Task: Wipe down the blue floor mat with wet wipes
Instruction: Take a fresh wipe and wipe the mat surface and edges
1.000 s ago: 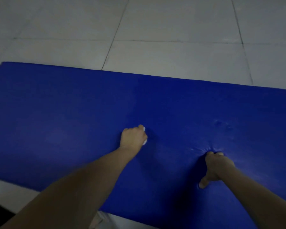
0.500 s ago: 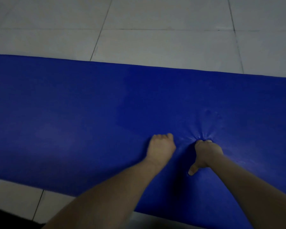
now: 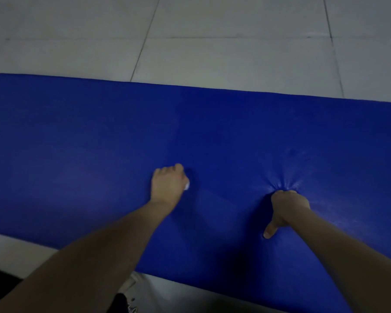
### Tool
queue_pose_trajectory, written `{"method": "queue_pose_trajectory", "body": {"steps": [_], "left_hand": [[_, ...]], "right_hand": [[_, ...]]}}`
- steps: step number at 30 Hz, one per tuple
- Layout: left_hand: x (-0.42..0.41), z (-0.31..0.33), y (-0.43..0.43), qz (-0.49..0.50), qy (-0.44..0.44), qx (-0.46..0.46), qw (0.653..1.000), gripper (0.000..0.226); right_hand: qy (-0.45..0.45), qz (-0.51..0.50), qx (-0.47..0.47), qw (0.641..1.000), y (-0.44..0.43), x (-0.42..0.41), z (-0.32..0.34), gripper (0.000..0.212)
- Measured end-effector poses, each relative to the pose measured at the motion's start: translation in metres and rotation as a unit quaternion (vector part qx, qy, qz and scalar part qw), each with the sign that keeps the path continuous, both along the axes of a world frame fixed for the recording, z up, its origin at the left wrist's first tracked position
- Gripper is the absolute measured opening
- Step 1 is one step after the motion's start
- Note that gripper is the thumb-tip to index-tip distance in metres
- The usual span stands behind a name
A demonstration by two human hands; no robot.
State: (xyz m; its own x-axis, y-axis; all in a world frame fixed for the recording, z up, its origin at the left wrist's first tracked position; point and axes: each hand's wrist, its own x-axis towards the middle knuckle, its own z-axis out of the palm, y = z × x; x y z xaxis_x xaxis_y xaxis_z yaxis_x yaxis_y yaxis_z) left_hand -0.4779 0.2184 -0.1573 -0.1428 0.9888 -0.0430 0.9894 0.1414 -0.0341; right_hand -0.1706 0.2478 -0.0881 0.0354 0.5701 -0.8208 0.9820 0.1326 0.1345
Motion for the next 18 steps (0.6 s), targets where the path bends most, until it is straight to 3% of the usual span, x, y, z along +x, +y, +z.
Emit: {"method": "queue_pose_trajectory", "body": {"steps": [2, 6, 11, 18], "left_hand": [[-0.034, 0.002, -0.002, 0.065, 0.042, -0.027, 0.997, 0.018], [-0.034, 0.002, 0.000, 0.061, 0.086, -0.055, 0.993, 0.011], [0.052, 0.000, -0.020, -0.056, 0.047, -0.037, 0.997, 0.023], [0.171, -0.005, -0.048, -0.183, -0.030, -0.077, 0.980, 0.017]], "right_hand": [[-0.004, -0.005, 0.000, 1.000, 0.000, -0.001, 0.000, 0.121], [-0.004, -0.004, 0.007, 1.000, 0.000, -0.002, 0.002, 0.122], [0.008, -0.006, 0.017, 1.000, -0.001, -0.003, 0.003, 0.117], [0.005, 0.008, 0.024, 1.000, -0.002, -0.002, 0.002, 0.111]]}}
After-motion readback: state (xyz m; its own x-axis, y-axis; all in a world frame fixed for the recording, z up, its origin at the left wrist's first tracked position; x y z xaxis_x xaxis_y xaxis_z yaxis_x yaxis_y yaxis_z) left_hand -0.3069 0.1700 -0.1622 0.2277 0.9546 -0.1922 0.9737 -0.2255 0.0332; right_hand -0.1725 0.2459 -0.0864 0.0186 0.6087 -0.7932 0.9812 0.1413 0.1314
